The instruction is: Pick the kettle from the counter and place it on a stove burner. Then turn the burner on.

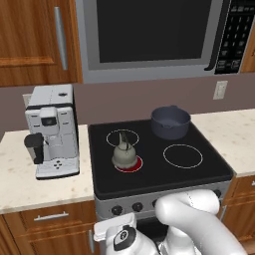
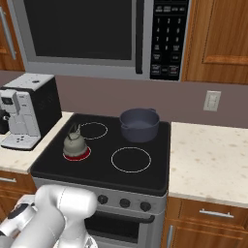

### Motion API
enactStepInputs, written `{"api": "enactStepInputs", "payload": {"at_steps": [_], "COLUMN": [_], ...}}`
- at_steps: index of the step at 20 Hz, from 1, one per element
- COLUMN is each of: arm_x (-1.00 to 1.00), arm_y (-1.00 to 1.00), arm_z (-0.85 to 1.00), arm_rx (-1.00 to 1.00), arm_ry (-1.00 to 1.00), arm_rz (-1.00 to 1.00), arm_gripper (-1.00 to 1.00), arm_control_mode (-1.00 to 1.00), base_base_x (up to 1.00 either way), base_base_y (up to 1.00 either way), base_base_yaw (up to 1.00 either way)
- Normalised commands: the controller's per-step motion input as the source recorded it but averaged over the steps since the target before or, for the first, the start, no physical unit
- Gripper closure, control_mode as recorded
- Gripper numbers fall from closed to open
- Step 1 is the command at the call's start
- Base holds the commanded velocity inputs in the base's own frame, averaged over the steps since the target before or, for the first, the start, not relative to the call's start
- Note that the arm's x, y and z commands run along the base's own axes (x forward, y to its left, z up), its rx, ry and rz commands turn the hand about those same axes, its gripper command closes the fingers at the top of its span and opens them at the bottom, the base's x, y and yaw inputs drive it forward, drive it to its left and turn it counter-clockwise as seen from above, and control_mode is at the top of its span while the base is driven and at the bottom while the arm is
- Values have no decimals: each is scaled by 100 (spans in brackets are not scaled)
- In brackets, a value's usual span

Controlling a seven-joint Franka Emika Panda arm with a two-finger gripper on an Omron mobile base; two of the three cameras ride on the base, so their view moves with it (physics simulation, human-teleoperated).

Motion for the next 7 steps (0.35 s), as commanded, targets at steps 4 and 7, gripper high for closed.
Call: {"api": "enactStepInputs", "payload": {"at_steps": [4, 7], "arm_x": [24, 4], "arm_y": [0, 0], "arm_z": [0, 0], "arm_rx": [0, 0], "arm_ry": [0, -4], "arm_rz": [0, 0], "arm_gripper": [-100, -100], "arm_control_mode": [-100, -100], "base_base_x": [0, 0], "base_base_y": [0, 0], "base_base_yaw": [0, 0]}}
